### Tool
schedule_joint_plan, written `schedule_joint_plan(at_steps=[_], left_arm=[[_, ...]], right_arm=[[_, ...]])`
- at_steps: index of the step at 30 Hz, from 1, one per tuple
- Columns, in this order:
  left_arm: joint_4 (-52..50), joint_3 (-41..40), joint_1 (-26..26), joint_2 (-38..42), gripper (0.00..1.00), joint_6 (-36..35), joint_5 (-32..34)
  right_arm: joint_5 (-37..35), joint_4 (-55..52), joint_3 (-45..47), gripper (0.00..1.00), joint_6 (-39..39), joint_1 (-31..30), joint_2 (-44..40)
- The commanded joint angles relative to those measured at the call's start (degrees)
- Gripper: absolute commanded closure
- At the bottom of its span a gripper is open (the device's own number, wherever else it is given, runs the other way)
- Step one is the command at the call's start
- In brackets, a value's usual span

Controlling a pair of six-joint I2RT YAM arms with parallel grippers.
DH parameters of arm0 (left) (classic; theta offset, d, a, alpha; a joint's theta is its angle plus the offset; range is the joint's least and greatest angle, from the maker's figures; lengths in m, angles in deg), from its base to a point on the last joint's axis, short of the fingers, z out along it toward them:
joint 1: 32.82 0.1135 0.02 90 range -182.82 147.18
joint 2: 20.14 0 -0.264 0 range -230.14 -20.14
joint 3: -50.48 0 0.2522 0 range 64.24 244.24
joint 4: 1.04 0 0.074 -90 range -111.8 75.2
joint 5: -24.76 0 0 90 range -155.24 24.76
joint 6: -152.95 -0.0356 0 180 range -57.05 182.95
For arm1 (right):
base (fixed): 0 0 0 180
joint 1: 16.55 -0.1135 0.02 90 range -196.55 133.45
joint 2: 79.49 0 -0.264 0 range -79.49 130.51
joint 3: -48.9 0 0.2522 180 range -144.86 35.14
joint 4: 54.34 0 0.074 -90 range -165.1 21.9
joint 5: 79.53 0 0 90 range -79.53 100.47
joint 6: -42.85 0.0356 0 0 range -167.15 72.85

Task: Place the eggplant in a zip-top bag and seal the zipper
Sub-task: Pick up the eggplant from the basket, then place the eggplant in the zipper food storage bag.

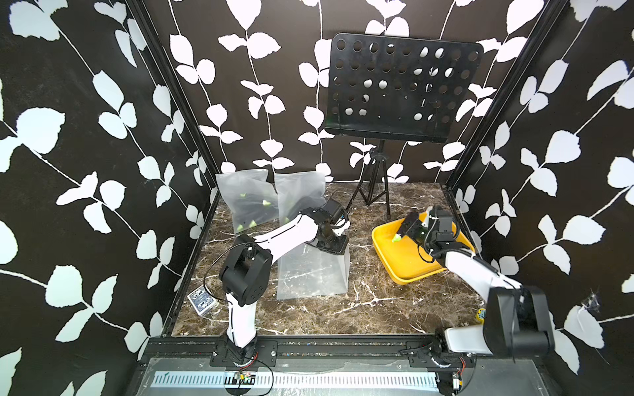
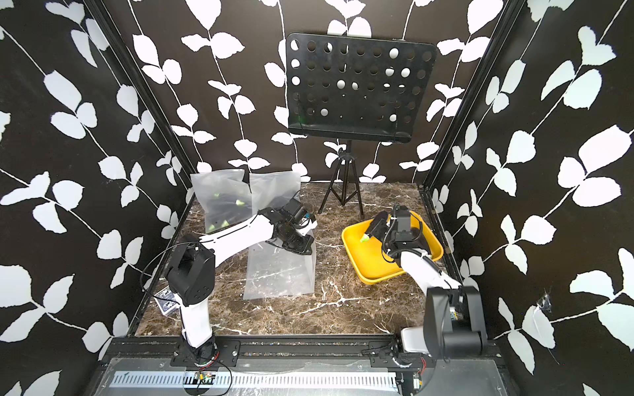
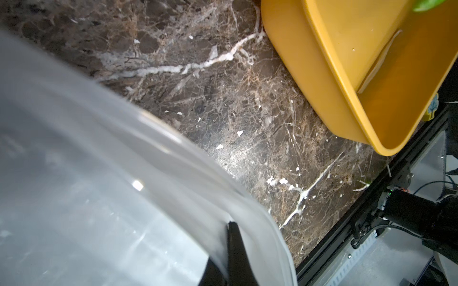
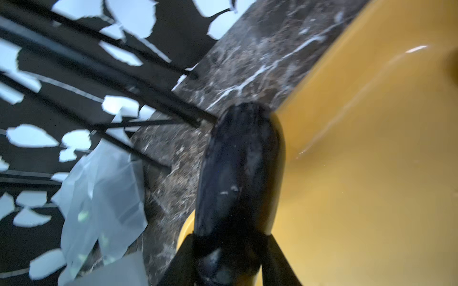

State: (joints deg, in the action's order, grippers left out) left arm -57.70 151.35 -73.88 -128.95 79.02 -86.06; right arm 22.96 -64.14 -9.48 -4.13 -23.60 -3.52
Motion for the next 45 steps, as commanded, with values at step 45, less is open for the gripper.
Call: schedule_joint_plan(at_steps=[45], left_arm=[[7.6, -3.7, 4.4, 6.3, 1.00, 10.4, -7.9]], right_arm=[[-7.4, 6.0, 4.7, 0.74, -15.4, -36.0, 1.8]])
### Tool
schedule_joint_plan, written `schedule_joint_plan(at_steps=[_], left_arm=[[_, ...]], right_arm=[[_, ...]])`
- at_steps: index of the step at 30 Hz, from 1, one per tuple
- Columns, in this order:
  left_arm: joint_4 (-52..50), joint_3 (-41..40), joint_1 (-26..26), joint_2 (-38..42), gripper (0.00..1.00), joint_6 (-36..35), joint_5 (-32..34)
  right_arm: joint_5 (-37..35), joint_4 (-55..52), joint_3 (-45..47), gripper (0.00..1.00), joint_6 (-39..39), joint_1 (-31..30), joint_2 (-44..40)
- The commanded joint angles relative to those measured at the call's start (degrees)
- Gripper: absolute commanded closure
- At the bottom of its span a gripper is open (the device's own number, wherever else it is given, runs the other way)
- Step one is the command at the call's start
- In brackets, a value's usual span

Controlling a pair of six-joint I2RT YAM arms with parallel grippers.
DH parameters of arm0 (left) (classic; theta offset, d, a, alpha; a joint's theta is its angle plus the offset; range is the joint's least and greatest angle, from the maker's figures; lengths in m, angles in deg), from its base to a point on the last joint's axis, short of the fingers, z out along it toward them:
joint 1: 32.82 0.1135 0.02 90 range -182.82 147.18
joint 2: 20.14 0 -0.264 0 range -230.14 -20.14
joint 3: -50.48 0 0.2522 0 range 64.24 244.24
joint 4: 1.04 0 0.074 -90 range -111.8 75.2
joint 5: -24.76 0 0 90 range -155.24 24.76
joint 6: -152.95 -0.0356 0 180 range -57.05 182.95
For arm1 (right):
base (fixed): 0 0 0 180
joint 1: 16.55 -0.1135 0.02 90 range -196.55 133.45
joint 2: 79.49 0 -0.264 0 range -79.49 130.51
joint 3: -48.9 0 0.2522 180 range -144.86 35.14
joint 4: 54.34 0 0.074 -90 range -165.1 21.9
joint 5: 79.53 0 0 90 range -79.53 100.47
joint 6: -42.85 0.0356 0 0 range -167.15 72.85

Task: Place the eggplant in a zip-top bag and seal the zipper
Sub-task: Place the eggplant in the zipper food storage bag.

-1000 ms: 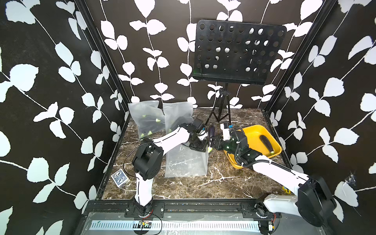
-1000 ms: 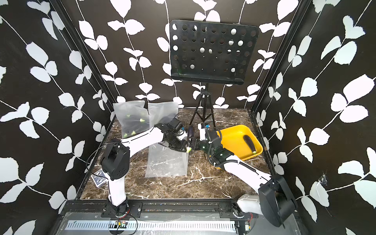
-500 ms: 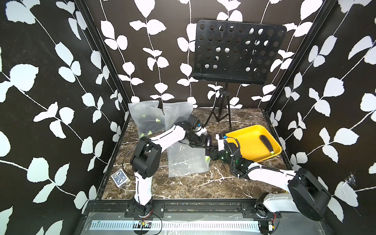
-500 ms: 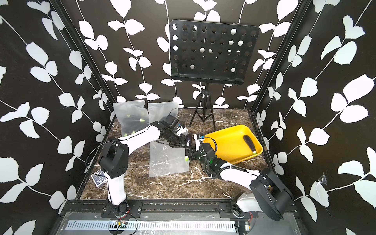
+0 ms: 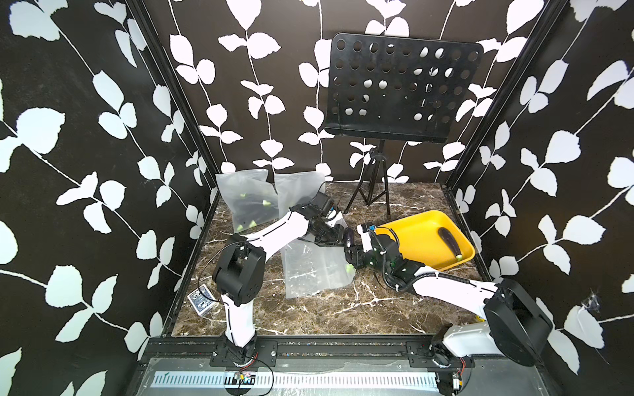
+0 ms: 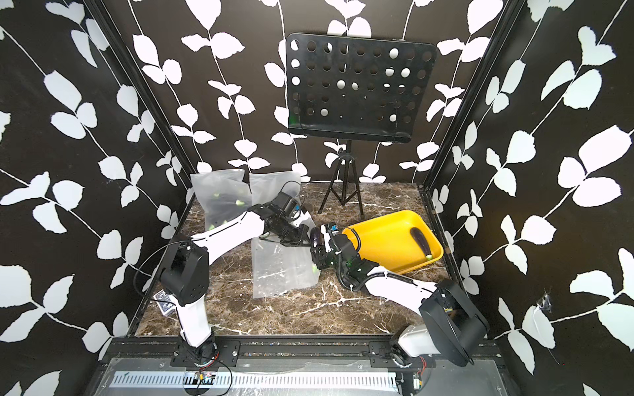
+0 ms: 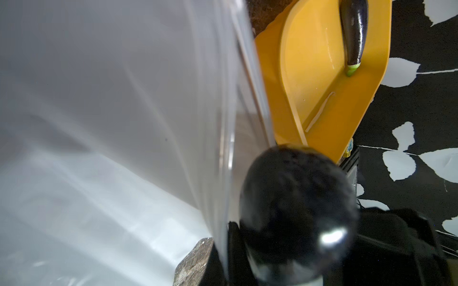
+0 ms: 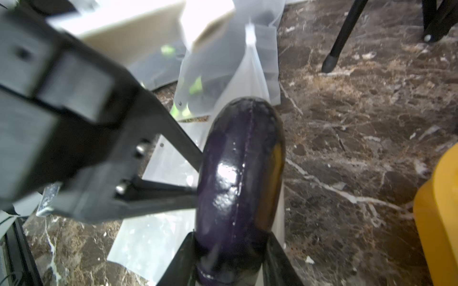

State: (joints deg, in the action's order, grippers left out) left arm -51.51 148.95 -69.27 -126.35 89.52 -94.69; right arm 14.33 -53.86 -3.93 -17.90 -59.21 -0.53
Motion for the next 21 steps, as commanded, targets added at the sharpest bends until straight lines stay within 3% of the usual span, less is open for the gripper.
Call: schedule_joint_plan(at_steps=[1, 7, 12, 16, 21], left_arm=[[1.7, -1.4, -0.2, 3.7, 1.00, 0.1, 0.5], [1.1, 0.6, -0.2, 3.0, 1.00, -1.4, -0.3], [-0.6, 1.8, -1.3, 3.0, 1.00, -3.1, -1.8], [-1.7, 0.6, -1.7, 5.4, 1.00, -4.1, 0.8], [-1.4, -2.2, -1.7, 8.5, 1.00, -4.5, 5.3]], right_arm=[[1.3, -5.0, -0.8, 0.74, -2.2, -0.5, -1.5], [9.9, -10.1, -3.8, 0.75, -7.5, -0.4, -0.5], [8.9, -14.6, -8.1, 0.74, -8.7, -0.1, 1.8], [11.7, -17.2, -12.1, 0.74, -5.9, 2.6, 5.2], [14.6, -21.8, -16.4, 0.74, -7.9, 3.2, 7.6]])
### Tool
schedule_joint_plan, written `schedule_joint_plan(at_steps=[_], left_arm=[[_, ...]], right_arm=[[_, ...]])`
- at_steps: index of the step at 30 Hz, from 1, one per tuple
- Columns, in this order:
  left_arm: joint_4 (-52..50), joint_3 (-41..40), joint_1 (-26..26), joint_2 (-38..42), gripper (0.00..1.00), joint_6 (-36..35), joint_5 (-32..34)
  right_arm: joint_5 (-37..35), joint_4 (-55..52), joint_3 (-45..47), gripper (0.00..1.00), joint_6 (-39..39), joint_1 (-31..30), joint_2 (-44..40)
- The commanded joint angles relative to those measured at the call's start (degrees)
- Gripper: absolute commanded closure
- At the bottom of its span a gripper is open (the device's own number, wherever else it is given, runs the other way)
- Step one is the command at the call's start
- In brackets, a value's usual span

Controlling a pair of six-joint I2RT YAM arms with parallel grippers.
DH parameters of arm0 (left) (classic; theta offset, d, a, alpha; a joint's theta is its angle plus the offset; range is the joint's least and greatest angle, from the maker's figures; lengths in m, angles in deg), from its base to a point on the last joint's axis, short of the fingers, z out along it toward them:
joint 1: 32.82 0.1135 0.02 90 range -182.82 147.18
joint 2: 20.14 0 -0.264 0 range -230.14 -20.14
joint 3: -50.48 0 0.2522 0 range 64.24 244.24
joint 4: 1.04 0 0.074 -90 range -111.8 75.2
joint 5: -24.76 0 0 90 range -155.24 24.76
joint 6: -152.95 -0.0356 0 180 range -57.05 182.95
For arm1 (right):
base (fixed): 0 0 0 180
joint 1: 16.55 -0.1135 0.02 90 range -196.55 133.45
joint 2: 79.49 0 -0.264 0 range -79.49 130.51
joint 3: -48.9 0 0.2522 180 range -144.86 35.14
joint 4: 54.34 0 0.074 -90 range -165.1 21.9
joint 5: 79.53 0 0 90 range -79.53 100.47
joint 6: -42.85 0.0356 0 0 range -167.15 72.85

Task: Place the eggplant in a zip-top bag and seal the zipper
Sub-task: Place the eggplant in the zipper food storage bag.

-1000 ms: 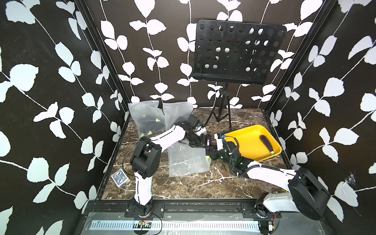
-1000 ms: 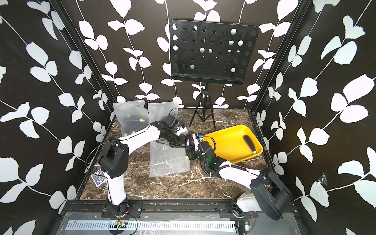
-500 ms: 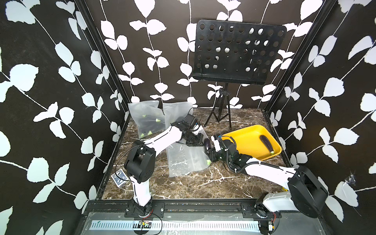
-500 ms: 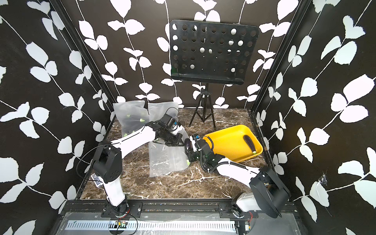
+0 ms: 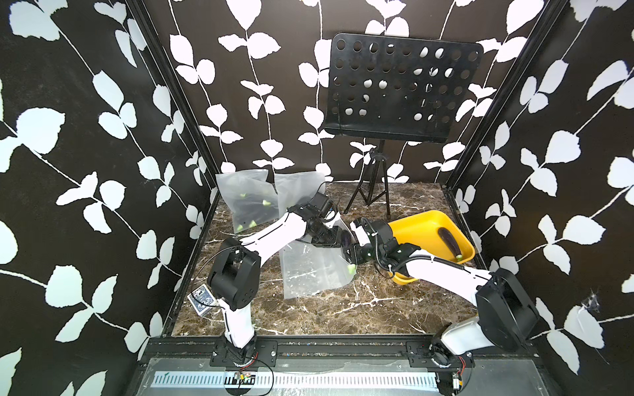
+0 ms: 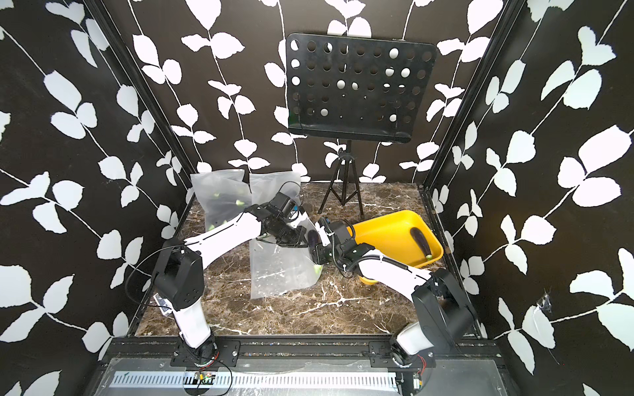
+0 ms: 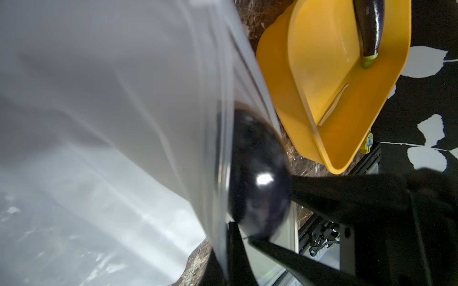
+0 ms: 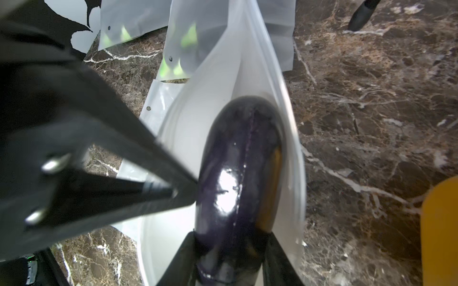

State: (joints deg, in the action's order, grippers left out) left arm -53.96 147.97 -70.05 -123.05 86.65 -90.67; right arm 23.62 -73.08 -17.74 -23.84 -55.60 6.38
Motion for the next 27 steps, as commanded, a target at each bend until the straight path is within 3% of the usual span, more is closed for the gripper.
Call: schedule_joint_plan(at_steps=[1, 6, 13, 20, 27], left_arm=[[1.4, -1.9, -0.9, 5.8, 1.00, -1.6, 2.8], [3.5, -4.1, -0.9, 8.4, 1.00, -1.1, 5.8], [3.3, -2.3, -2.0, 7.2, 1.00, -1.3, -3.8], [2.3, -3.6, -2.6, 7.9, 1.00, -0.8, -3.0], [2.4, -5.0, -0.3, 6.9, 1.00, 0.3, -1.0]], right_arm=[[6.6, -3.1, -3.2, 0.74, -2.8, -0.5, 0.8], [4.3, -11.5, -5.8, 0.72, -5.5, -0.4, 0.7], [5.2, -5.2, -6.0, 0.69, 0.7, -0.2, 2.6], [8.9, 2.0, -6.6, 0.49, 5.3, 0.0, 2.9], [8.8, 3.6, -1.9, 0.38, 8.8, 3.0, -4.7]])
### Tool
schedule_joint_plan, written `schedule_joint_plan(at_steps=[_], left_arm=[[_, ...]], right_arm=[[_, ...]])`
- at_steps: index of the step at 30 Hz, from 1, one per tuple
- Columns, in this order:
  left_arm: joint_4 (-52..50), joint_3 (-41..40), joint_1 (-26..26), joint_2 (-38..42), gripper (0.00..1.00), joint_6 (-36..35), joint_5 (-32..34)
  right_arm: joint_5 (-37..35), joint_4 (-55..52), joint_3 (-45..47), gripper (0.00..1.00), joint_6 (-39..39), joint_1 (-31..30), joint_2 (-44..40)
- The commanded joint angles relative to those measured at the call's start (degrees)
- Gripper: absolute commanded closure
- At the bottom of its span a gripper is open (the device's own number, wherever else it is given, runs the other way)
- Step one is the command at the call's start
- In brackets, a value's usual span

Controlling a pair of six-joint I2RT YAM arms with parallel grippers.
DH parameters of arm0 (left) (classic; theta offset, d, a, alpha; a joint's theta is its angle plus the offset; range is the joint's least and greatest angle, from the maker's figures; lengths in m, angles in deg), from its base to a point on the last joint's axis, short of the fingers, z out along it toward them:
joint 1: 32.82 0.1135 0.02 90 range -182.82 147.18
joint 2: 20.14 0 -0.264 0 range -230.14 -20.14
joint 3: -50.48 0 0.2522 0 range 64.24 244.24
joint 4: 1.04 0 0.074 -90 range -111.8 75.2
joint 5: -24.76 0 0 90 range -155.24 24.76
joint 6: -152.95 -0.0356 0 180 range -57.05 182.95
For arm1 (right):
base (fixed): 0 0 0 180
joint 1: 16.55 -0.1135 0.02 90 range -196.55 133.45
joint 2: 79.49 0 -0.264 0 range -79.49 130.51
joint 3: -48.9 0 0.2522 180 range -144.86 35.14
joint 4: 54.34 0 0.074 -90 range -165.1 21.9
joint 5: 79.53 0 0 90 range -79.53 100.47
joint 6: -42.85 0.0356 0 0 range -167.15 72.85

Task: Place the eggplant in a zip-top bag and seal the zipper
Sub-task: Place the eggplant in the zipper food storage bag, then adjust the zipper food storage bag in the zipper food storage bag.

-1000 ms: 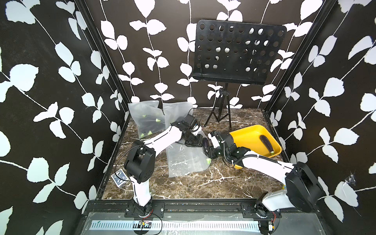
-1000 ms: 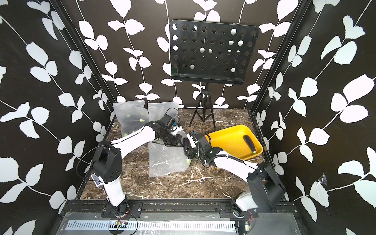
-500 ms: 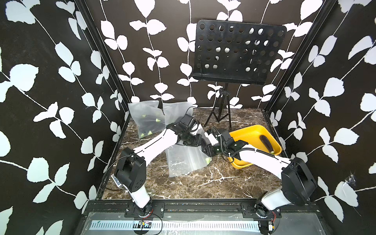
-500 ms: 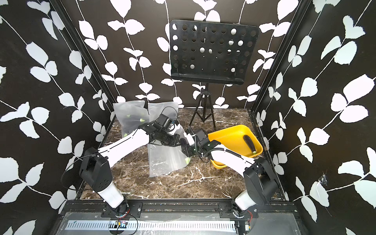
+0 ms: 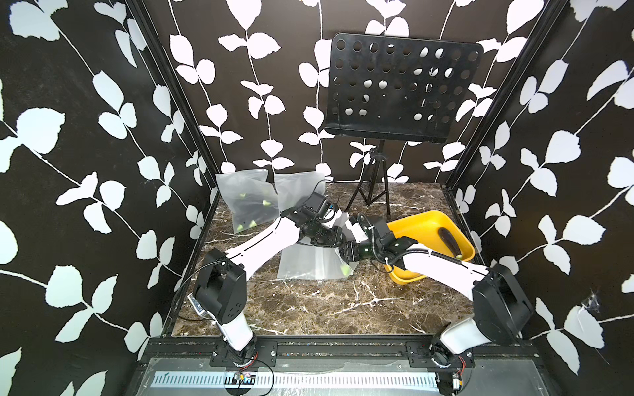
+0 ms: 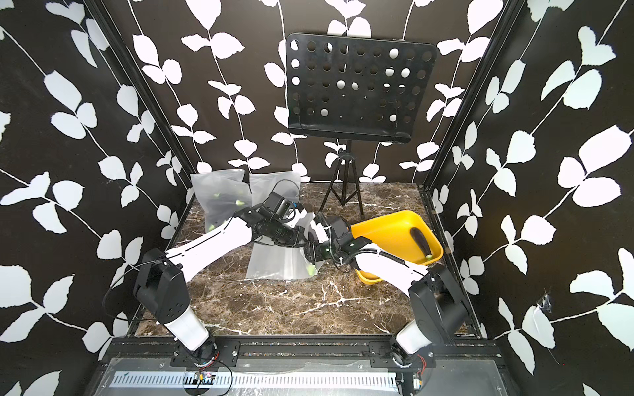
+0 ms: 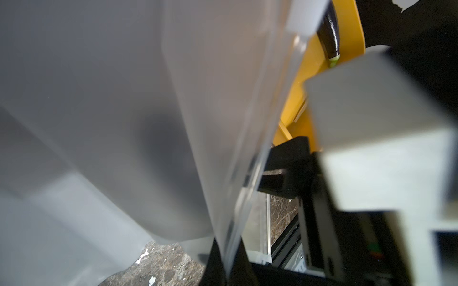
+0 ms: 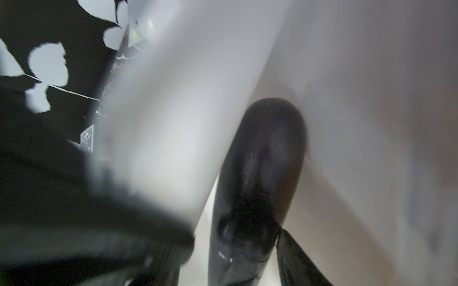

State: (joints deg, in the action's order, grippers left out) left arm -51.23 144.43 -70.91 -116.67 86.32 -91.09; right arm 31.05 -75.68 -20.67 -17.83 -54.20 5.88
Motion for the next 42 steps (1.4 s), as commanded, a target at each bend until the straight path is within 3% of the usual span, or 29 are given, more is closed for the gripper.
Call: schedule_joint_plan(at_steps=[1, 7, 18, 22, 26, 31, 38, 42], left_arm=[[-0.3, -1.5, 0.8, 0.2, 1.00, 0.7, -0.4], [0.3, -1.4, 1.6, -0.9, 1.00, 1.5, -1.8], [0.4, -1.6, 1.6, 0.4, 1.00, 1.9, -2.3], [1.1, -2.8, 1.6, 1.4, 1.00, 2.2, -1.8], [2.2, -3.4, 1.8, 2.4, 1.00, 1.6, -1.0], [0.2, 1.5, 2.1, 4.9, 1.00, -2.9, -0.1], [2.1, 6.8, 2.6, 12.3, 1.00, -5.1, -7.5], [-8.3, 12.7, 2.7, 13.3, 1.00, -9.4, -0.5]], right_arm=[[2.1, 6.5, 1.5, 0.38, 3.4, 2.3, -5.1], [-0.1, 4.2, 2.3, 0.38, 2.8, 3.1, -8.3], [-5.3, 3.7, 3.4, 0.53, 1.1, 3.2, -2.6], [-4.9, 4.3, 3.9, 0.73, 1.2, 3.2, -1.7], [-0.8, 6.9, 3.7, 1.00, 2.4, 3.0, -2.1], [1.6, 7.6, -1.7, 1.00, 1.7, -0.1, -5.3], [-0.8, 8.3, -6.6, 1.00, 2.1, -0.2, -11.6], [-3.5, 4.2, -10.2, 1.00, 0.4, -0.2, -12.8]])
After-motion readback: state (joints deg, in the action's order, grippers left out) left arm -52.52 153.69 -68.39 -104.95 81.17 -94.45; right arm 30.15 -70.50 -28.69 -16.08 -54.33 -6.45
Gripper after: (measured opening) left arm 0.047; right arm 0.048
